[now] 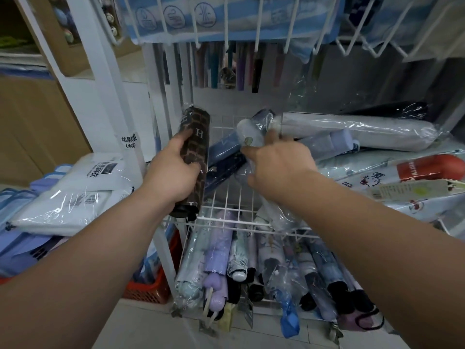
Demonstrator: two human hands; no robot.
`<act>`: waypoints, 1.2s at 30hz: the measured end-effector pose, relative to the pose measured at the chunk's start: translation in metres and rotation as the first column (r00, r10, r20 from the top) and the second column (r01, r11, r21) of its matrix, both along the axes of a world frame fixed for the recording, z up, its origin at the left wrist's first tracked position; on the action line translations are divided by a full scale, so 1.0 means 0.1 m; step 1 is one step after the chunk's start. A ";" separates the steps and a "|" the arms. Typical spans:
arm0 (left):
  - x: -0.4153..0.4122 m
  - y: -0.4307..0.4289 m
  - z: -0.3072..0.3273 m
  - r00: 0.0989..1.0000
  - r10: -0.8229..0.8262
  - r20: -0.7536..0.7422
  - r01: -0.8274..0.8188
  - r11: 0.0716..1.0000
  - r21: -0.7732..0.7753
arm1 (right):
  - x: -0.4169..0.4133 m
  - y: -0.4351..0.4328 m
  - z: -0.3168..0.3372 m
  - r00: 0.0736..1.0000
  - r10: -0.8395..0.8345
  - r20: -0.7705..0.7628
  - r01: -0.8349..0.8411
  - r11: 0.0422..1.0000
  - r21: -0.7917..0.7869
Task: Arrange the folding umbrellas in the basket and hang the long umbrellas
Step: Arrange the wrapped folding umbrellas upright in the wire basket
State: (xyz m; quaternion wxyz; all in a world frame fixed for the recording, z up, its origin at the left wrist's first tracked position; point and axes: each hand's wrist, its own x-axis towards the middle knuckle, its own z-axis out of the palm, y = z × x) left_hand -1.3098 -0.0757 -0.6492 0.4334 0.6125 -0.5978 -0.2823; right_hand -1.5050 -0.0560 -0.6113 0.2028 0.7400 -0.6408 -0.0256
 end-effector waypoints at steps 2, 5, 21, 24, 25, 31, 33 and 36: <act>0.01 -0.01 0.00 1.000 0.003 -0.006 -0.003 1.000 -0.005 | 0.08 0.01 0.02 0.982 0.069 -0.173 -0.091 0.989 -0.120; 0.03 -0.01 -0.02 1.000 0.001 -0.019 -0.002 1.000 -0.025 | 0.22 -0.06 0.00 0.979 0.107 -0.174 -0.121 0.990 -0.069; -0.17 -0.32 0.17 0.928 -0.080 0.363 0.097 0.995 -0.029 | -0.22 0.07 -0.11 0.780 -0.029 0.625 0.005 0.999 0.040; -0.24 -0.42 0.22 0.890 -0.103 0.444 0.110 0.994 0.009 | -0.22 0.07 -0.19 0.737 -0.003 0.676 0.016 1.000 -0.013; -0.26 -0.44 0.23 0.888 -0.125 0.443 0.111 0.992 0.058 | -0.21 0.07 -0.21 0.725 0.004 0.689 0.018 1.000 -0.025; -0.30 -0.48 0.19 0.882 -0.180 0.435 0.124 0.980 0.155 | -0.20 0.07 -0.27 0.686 -0.004 0.727 0.046 0.998 -0.038; -0.29 -0.47 0.13 0.872 -0.147 0.466 0.113 0.989 0.100 | -0.20 0.08 -0.28 0.681 0.001 0.732 0.049 0.998 -0.047; -0.27 -0.48 0.04 0.834 -0.061 0.549 0.068 0.998 0.008 | -0.18 0.07 -0.28 0.683 0.003 0.731 0.048 0.998 -0.050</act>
